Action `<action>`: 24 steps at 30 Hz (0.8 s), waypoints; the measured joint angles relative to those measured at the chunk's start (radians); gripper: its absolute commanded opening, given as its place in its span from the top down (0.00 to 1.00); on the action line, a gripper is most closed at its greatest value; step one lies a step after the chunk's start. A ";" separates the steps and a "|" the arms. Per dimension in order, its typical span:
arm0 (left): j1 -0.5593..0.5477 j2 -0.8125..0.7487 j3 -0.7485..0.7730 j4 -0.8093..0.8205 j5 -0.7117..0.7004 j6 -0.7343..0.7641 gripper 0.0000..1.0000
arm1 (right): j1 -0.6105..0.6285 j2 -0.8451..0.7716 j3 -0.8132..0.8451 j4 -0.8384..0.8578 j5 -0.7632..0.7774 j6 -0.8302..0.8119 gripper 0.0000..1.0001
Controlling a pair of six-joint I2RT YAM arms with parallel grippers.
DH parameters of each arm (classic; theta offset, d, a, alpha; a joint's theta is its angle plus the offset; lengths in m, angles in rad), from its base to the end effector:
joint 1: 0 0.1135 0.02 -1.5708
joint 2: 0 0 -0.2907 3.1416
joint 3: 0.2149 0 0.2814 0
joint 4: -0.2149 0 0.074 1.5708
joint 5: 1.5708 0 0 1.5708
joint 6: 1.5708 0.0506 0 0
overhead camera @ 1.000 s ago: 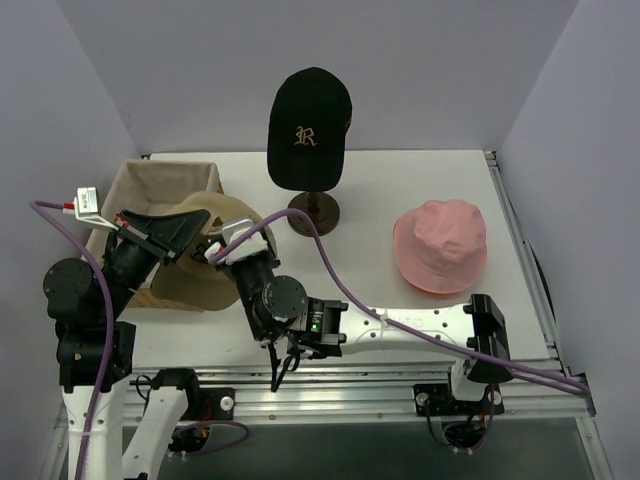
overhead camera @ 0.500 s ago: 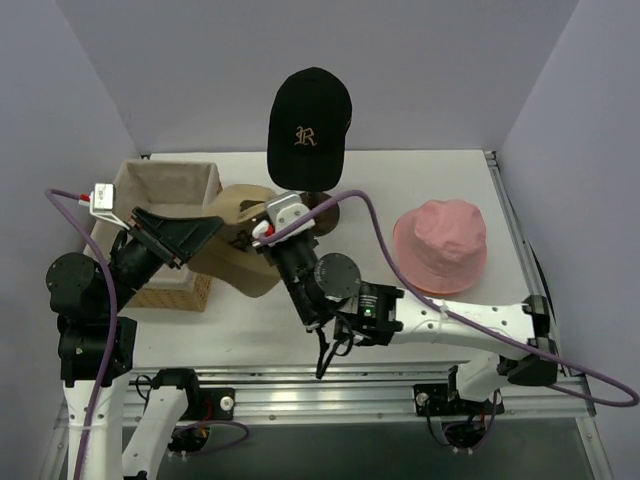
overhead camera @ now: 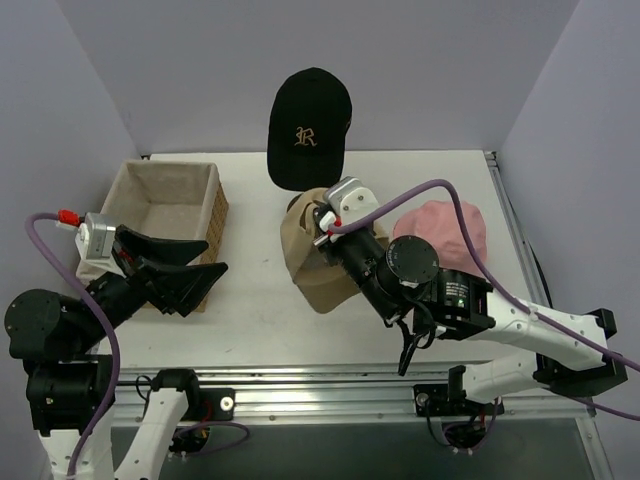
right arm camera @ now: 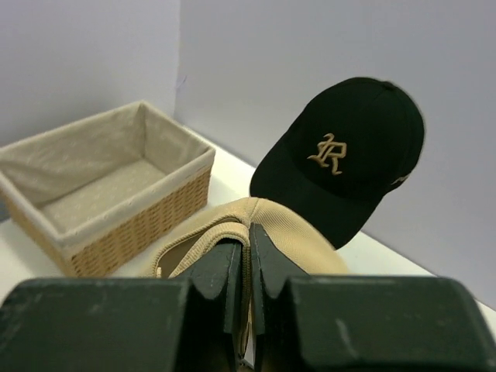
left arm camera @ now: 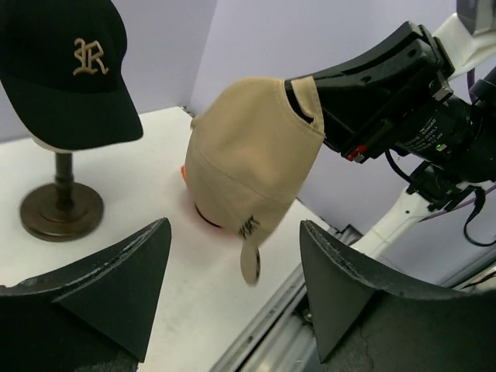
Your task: Stack the hats
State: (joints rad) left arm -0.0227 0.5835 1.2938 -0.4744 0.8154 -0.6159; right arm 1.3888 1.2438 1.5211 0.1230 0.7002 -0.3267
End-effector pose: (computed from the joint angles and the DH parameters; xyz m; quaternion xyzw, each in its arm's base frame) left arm 0.0515 -0.0380 0.5238 0.1317 0.6345 -0.4594 0.6075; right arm 0.0825 0.2679 0.5657 -0.2054 0.5557 0.2332 0.7711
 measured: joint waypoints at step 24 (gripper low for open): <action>-0.296 0.256 0.016 -0.026 -0.100 0.423 0.14 | -0.141 0.022 -0.090 -0.246 -0.233 0.292 1.00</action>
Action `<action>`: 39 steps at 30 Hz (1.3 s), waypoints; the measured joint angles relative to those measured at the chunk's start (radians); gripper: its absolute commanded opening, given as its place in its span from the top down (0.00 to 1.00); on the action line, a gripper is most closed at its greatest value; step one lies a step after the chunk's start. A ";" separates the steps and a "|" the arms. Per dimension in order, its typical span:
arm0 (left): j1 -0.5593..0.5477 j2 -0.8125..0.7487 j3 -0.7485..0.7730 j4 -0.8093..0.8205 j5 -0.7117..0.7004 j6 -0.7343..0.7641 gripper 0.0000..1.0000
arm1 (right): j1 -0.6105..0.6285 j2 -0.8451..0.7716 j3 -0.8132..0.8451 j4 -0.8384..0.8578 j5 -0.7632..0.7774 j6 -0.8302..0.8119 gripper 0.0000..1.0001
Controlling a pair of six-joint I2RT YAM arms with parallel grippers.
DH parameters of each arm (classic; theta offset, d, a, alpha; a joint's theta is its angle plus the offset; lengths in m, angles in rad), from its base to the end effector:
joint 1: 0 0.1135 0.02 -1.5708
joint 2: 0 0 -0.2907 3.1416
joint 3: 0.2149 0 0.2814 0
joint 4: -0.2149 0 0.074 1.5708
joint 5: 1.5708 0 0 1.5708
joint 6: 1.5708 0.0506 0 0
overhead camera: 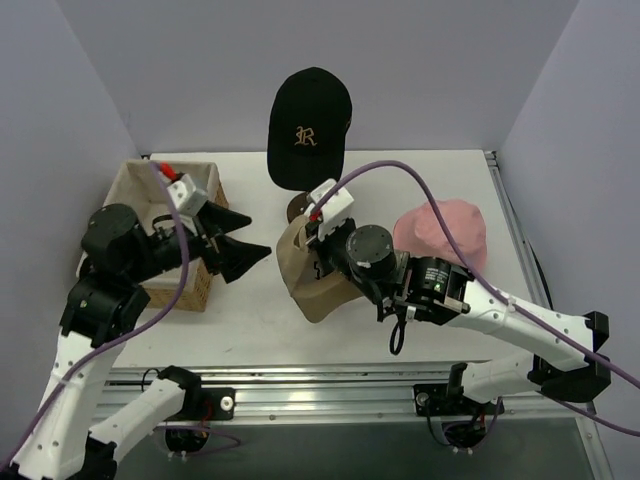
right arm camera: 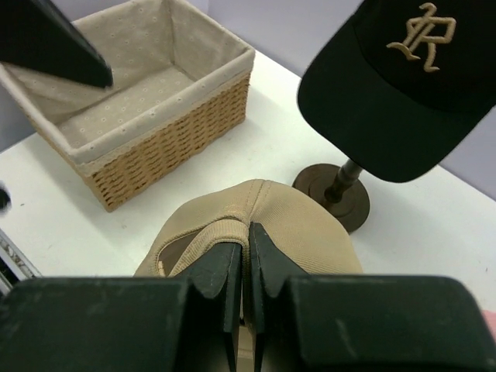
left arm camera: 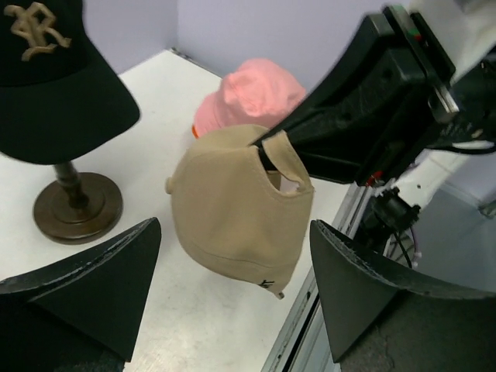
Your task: Stack the hats
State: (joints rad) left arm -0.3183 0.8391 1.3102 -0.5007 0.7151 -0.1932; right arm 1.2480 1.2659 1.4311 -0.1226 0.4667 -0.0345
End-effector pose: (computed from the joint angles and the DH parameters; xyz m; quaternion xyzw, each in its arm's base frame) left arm 0.1375 -0.0802 0.5047 0.2853 0.6556 -0.4080 0.5678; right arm 0.1209 0.2897 0.5003 -0.2689 0.6393 0.2691 0.6683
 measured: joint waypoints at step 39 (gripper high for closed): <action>-0.729 0.186 0.086 -0.137 -0.936 0.180 0.21 | -0.194 -0.077 -0.003 -0.069 -0.330 0.109 1.00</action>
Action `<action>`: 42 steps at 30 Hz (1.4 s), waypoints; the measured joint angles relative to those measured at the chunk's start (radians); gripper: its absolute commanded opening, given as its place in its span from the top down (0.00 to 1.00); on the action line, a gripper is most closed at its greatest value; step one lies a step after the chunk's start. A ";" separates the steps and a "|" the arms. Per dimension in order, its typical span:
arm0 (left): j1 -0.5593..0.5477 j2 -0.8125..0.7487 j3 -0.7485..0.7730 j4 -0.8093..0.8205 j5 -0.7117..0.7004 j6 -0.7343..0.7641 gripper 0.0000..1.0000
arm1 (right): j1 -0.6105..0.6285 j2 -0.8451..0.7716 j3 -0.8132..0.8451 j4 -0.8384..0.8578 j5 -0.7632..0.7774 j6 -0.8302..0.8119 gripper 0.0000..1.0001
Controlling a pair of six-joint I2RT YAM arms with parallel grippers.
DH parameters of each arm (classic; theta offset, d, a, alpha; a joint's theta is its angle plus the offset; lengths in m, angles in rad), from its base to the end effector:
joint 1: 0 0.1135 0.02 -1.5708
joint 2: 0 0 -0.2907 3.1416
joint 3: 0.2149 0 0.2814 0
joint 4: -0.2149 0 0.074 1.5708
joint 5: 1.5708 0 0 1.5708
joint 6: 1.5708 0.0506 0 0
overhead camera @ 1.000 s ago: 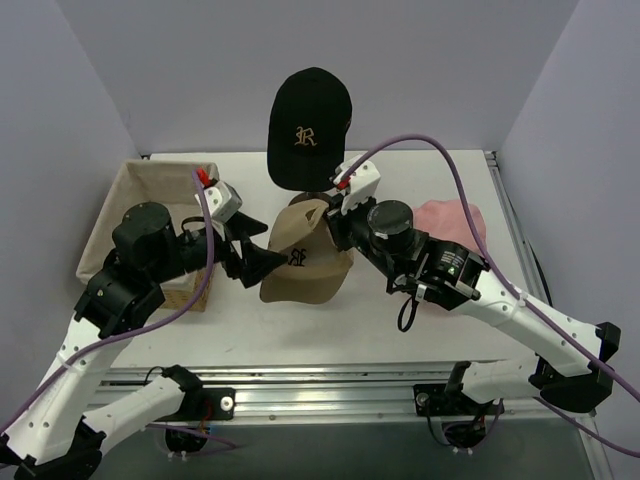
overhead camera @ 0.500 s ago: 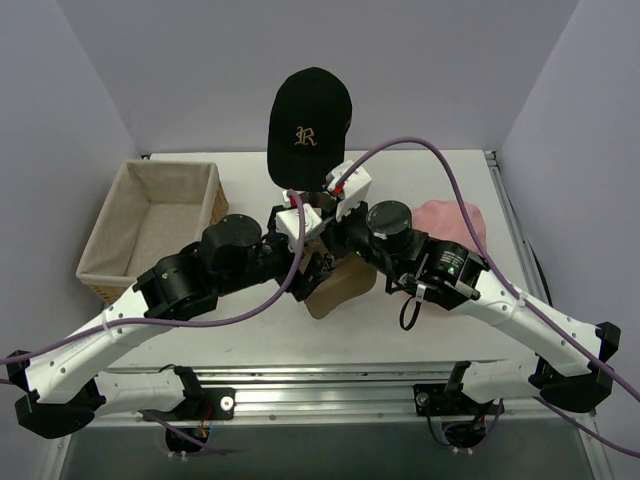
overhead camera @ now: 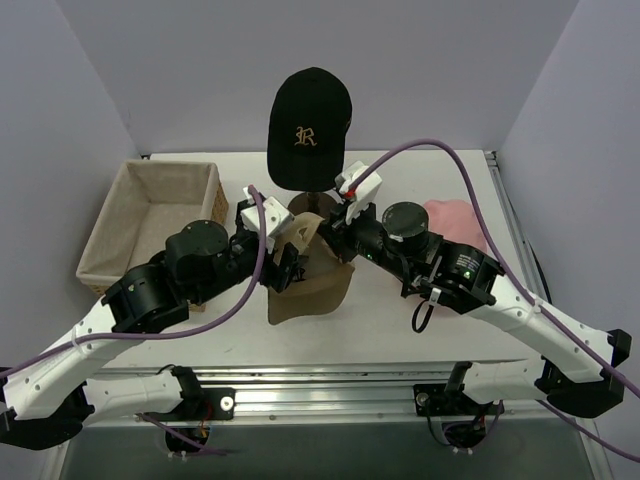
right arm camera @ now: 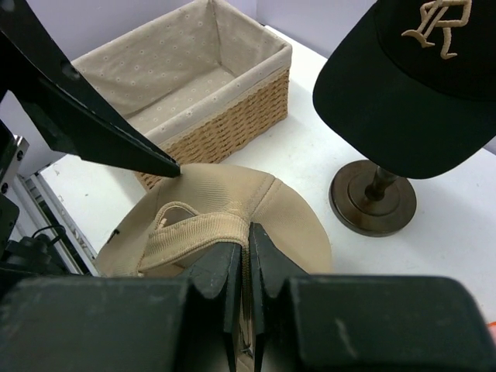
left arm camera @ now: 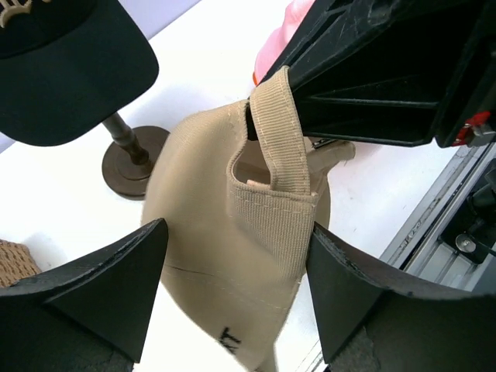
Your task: Stack the hats
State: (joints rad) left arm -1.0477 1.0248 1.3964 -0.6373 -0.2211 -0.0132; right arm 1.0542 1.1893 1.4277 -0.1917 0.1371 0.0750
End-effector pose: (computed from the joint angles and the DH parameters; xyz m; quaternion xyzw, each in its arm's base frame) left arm 0.1207 -0.1872 0.4853 0.3323 0.7195 -0.2297 0.5649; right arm 0.1486 0.2476 0.5123 -0.2802 0.6312 0.3462 0.6350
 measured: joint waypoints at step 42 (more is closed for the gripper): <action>0.017 0.202 0.346 -0.102 -0.315 -0.408 0.98 | 0.252 -0.140 -0.063 -0.043 0.421 0.111 0.34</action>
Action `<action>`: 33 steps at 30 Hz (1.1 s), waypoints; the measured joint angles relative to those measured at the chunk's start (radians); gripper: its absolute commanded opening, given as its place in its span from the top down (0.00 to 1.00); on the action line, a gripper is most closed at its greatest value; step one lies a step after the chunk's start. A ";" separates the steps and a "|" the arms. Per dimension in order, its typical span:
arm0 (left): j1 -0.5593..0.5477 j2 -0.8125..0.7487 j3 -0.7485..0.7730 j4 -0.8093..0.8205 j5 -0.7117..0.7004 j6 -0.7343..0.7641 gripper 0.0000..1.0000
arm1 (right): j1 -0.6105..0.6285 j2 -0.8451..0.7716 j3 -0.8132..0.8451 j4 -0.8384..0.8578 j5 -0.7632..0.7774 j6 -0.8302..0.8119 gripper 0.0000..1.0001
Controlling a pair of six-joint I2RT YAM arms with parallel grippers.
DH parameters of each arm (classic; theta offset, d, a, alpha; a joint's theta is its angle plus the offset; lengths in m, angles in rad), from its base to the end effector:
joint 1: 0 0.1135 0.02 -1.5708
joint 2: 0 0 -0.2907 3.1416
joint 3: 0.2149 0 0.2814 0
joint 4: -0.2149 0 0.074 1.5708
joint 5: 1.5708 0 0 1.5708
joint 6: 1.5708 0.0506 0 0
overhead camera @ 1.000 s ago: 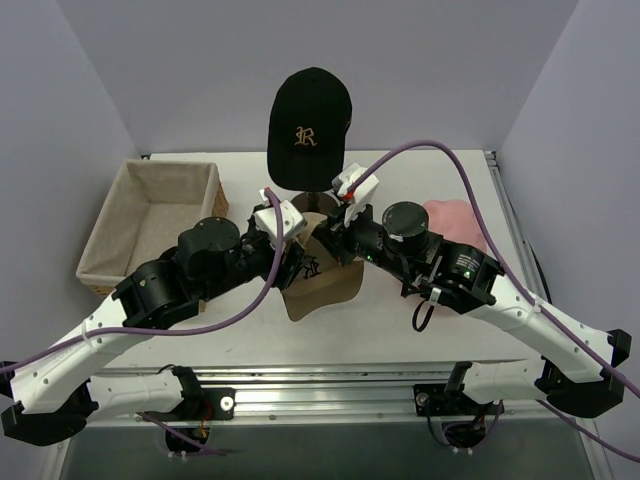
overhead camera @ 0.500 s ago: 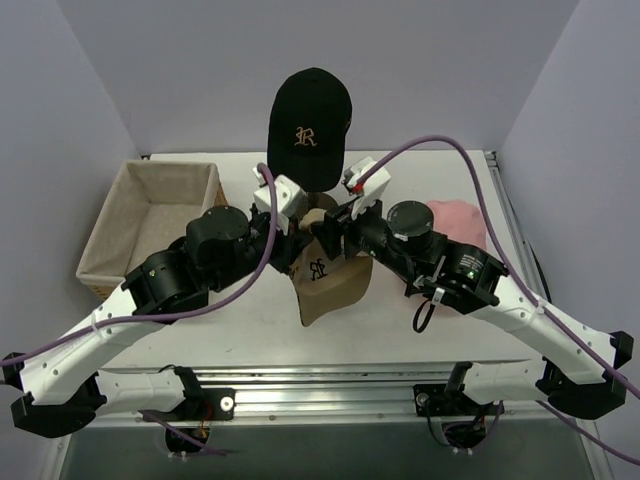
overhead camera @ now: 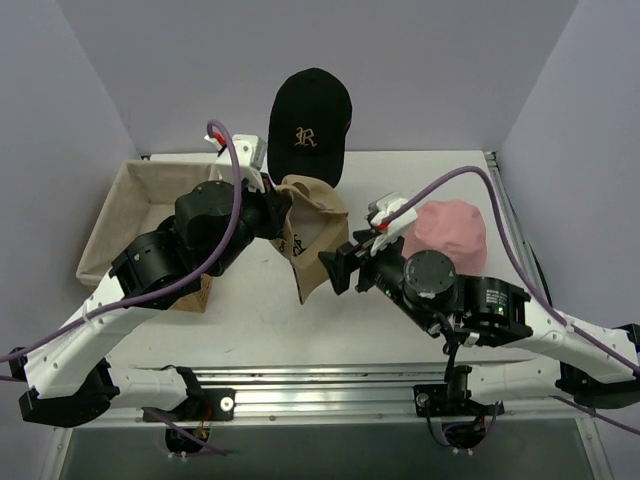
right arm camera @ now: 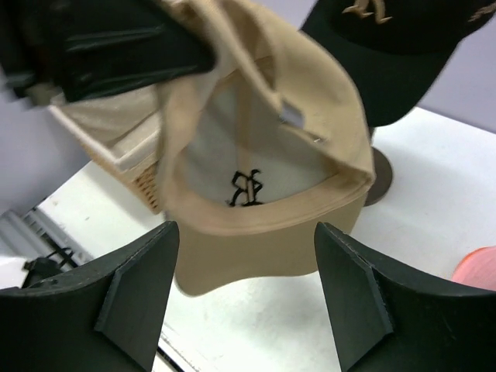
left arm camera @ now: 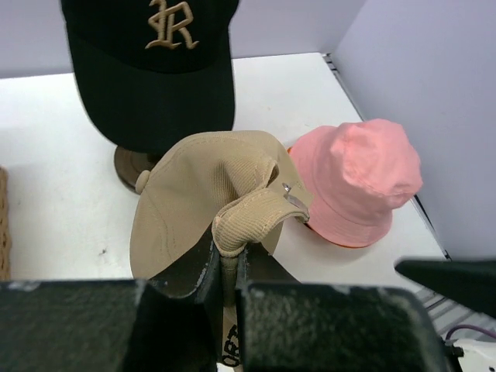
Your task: Stack the hats
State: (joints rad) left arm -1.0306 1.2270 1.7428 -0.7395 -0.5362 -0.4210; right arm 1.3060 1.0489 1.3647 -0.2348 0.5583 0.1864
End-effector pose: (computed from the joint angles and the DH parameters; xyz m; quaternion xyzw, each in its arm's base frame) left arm 0.1488 -0.1978 0.5489 0.0686 0.7685 -0.2444 0.5873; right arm 0.0872 0.2191 0.5174 -0.1744 0.6598 0.3426 0.6457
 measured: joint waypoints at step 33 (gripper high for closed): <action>0.016 -0.092 0.027 -0.056 -0.103 -0.165 0.98 | 0.280 0.356 -0.121 0.241 0.517 0.101 0.50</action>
State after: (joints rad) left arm -1.0145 1.1355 1.7702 -0.7956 -0.6395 -0.5861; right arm 1.5860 1.4052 1.2442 0.0063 1.0756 0.2874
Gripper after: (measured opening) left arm 0.097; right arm 0.538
